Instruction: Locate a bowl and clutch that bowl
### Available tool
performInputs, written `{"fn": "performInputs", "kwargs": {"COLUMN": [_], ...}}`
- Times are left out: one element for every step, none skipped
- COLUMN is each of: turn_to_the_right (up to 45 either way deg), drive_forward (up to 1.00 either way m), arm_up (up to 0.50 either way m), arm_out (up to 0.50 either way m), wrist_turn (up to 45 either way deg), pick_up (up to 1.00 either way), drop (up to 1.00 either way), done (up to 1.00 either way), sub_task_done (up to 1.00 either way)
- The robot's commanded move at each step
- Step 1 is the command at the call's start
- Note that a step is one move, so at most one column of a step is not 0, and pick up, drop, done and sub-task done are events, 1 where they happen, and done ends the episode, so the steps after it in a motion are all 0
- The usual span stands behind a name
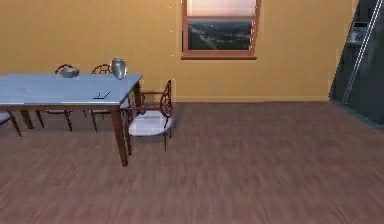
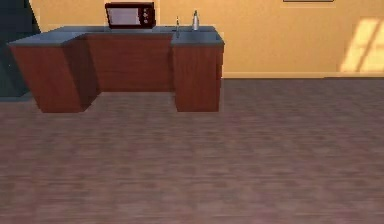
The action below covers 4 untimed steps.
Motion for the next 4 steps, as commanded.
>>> {"fn": "performInputs", "kwargs": {"turn_to_the_right": [12.0,0.0,0.0,-9.0], "drive_forward": [0.00,1.00,0.80,0.00], "arm_up": [0.00,0.00,0.00,0.00], "arm_out": [0.00,0.00,0.00,0.00], "wrist_turn": [0.0,0.0,0.0,0.0], "pick_up": [0.00,0.00,0.00,0.00], "drop": [0.00,0.00,0.00,0.00], "done": [0.00,0.00,0.00,0.00], "sub_task_done": [0.00,0.00,0.00,0.00]}}
